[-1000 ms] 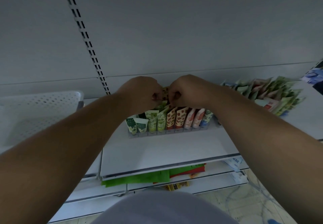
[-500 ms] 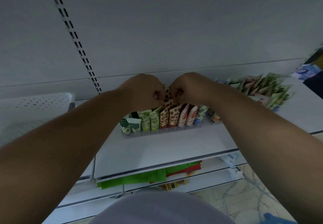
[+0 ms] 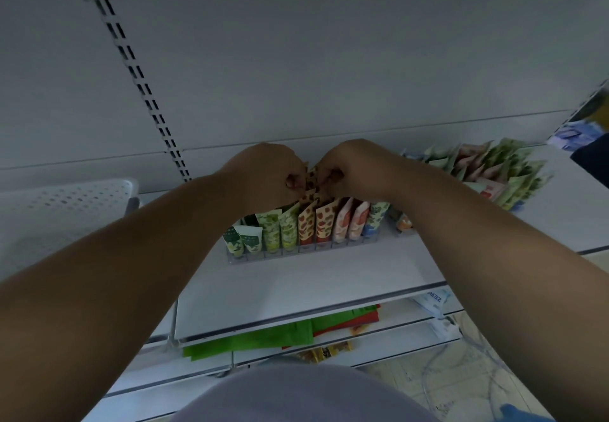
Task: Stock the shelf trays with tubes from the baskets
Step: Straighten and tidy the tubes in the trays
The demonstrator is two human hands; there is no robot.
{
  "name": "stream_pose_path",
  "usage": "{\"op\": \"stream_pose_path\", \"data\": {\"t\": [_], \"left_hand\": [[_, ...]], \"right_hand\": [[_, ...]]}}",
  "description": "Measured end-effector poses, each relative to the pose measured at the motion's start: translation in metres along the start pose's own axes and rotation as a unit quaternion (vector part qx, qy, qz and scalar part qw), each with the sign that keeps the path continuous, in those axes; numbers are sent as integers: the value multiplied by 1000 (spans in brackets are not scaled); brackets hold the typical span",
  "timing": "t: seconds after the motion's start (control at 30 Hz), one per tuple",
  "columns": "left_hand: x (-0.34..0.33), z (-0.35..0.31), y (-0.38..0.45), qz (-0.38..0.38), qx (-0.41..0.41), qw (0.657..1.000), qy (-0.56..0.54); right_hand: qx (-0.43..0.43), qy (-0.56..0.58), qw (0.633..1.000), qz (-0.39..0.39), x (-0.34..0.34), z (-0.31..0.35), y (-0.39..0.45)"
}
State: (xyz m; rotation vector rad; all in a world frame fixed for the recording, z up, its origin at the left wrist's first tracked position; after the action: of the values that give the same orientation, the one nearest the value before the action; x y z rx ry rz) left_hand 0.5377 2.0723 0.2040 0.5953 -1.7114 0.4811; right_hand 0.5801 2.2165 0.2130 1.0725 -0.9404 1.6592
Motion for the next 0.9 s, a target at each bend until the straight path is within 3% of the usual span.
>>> {"op": "stream_pose_path", "data": {"t": [0.13, 0.47, 0.9], "left_hand": [[3, -2, 0, -17, 10, 1000, -11], [-1, -28, 18, -13, 65, 998, 0], [-3, -39, 22, -26, 81, 996, 14]], "right_hand": [[-3, 7, 1000, -25, 14, -13, -11], [58, -19, 997, 43, 7, -33, -5], [78, -9, 996, -37, 14, -52, -10]]}}
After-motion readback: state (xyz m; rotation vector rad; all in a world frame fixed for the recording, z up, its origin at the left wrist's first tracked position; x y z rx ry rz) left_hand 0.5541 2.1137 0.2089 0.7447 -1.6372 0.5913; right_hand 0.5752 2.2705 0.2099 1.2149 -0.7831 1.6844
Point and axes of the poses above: each hand's wrist, its own y-axis towards the middle knuckle, its own x-axis out of the back of the hand, z = x × y, the point moved 4 cm from there along y, towards the middle knuckle, and after that the axes turned 5 degrees about z, right-handed, at the moved point
